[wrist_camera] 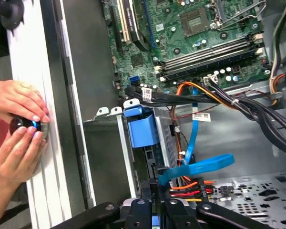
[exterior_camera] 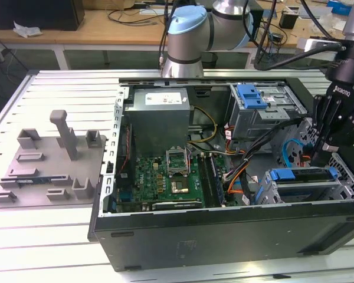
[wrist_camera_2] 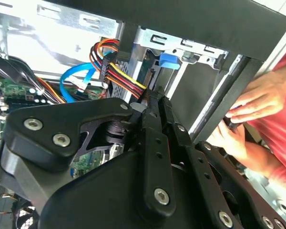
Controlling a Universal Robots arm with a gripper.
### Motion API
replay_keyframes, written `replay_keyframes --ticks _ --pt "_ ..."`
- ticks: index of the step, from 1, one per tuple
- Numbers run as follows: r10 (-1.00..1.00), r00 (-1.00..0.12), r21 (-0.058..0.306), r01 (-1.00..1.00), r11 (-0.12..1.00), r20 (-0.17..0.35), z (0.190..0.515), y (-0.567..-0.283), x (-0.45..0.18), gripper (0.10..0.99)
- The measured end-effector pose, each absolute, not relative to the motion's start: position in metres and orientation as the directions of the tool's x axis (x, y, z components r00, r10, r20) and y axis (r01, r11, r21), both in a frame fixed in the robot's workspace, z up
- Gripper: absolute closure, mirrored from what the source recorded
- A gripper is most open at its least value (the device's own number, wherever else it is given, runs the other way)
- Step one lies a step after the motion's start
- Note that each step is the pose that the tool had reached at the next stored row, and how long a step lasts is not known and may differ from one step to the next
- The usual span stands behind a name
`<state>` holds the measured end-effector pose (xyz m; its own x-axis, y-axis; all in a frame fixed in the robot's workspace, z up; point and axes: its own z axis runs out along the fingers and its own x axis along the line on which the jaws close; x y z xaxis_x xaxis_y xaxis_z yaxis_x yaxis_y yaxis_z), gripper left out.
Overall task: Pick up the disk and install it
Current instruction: 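Insert the first disk wire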
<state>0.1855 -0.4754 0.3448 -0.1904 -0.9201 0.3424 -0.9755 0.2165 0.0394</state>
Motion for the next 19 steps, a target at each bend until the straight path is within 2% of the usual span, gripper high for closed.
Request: replay_keyframes --ticks 6,10,19 --pt "-0.936 -0.194 0.032 -0.977 0.213 0.293 0.346 -0.479 0.185 0.918" --pt "-0.956 -0.195 0.033 -0.978 0.207 0.220 0.348 -0.487 0.185 0.918" --pt "-0.970 -0.189 0.043 -0.979 0.198 0.155 0.349 -0.506 0.183 0.918"
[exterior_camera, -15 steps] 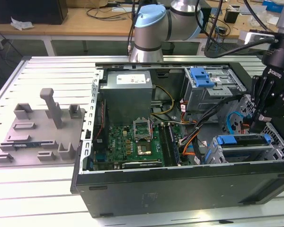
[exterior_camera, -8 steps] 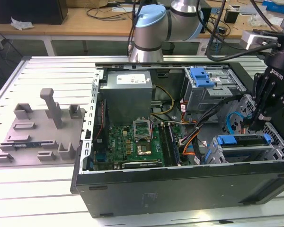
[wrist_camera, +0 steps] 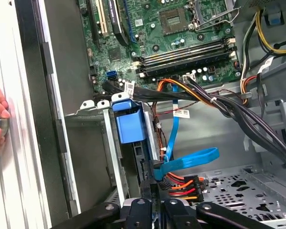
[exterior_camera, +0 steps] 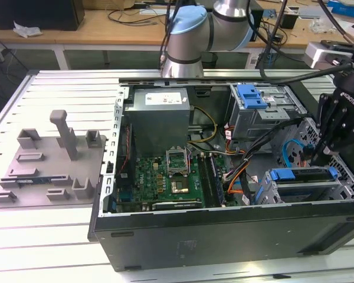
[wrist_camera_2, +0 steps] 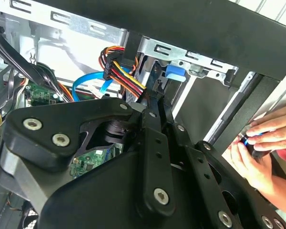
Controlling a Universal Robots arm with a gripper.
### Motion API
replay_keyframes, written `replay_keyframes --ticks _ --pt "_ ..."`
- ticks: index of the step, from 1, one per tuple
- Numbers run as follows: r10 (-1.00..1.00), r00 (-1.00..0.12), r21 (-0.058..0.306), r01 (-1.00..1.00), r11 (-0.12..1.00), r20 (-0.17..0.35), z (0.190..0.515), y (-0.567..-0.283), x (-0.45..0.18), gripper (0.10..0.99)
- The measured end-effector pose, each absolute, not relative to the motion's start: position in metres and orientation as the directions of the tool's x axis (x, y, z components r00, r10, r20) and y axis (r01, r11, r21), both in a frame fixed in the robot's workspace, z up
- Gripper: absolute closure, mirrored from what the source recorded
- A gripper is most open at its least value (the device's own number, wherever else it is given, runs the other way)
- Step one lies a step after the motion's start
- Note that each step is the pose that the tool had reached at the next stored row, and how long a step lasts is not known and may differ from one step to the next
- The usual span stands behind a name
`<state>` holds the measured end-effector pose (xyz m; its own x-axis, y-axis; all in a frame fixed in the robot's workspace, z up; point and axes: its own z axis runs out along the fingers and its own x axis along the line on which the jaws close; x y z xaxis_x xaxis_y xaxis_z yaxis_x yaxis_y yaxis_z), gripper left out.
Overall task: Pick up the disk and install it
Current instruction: 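Insert the first disk wire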
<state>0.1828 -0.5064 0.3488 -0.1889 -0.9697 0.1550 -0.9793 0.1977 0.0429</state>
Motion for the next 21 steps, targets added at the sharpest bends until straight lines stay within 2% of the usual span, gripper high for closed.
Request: replay_keyframes --ticks 21 --pt "-0.975 -0.174 0.044 -0.982 0.181 0.139 0.351 -0.522 0.171 0.918"
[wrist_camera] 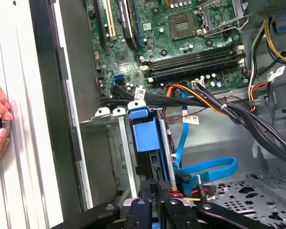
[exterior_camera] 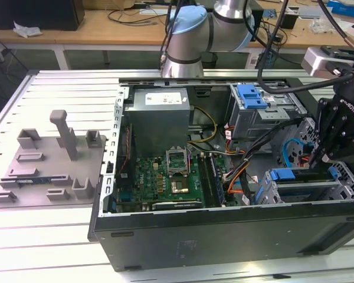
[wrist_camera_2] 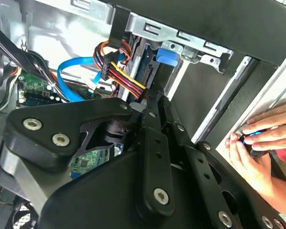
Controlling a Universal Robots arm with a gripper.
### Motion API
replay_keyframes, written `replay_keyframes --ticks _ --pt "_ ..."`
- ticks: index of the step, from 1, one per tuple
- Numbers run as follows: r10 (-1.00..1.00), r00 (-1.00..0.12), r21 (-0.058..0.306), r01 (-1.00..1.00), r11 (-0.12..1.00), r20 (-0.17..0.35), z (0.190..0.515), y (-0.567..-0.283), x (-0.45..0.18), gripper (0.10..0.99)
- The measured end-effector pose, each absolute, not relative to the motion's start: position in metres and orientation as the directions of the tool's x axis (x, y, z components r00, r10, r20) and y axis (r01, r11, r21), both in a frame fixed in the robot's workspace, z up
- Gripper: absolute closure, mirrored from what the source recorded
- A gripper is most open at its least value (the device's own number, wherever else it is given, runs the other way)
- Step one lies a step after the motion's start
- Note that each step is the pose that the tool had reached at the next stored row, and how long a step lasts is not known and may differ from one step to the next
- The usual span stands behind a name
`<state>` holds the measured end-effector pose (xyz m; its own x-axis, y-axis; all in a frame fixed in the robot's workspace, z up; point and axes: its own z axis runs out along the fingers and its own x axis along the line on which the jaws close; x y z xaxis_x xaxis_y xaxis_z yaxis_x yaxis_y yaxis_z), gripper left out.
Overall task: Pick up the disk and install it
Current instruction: 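Insert the first disk wire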
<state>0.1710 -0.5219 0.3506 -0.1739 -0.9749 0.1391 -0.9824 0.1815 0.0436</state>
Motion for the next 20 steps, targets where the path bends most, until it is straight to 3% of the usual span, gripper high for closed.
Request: replay_keyframes --ticks 20 --pt "-0.985 -0.130 0.026 -0.991 0.134 0.109 0.3530 -0.5276 0.1684 0.918"
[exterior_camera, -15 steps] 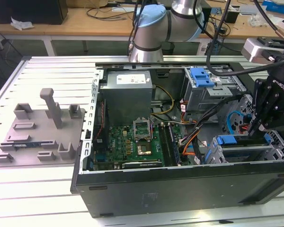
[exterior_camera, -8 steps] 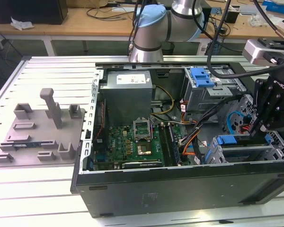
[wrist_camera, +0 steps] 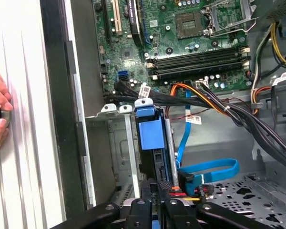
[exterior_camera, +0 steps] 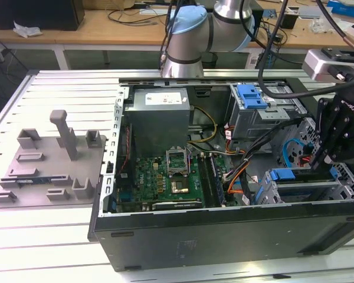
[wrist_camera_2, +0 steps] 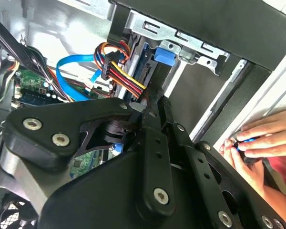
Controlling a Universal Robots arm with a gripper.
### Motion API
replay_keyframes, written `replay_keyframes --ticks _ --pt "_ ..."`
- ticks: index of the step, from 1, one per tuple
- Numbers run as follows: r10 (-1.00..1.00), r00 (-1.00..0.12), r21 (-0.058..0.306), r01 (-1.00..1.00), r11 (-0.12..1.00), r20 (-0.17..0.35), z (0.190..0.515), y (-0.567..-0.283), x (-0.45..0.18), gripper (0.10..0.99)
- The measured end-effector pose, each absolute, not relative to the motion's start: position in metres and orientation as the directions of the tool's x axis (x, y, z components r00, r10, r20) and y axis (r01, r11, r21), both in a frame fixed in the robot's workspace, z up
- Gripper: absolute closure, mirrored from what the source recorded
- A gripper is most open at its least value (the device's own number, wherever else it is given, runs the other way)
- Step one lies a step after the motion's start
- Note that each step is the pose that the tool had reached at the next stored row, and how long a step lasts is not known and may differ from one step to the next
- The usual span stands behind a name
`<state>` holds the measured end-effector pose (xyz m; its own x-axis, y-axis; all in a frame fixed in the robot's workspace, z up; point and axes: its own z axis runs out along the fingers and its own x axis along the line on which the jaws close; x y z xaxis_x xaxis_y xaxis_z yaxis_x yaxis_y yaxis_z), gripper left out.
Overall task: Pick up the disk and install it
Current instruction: 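Insert the first disk wire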
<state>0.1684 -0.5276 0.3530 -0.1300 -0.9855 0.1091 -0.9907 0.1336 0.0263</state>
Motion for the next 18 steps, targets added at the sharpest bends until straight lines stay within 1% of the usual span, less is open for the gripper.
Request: replay_keyframes --ticks 8,18 --pt "-0.990 -0.132 0.007 -0.991 0.132 0.042 0.3530 -0.5314 0.1685 0.918" --pt "-0.991 -0.132 0.005 -0.991 0.132 0.036 0.3530 -0.5315 0.1684 0.918"
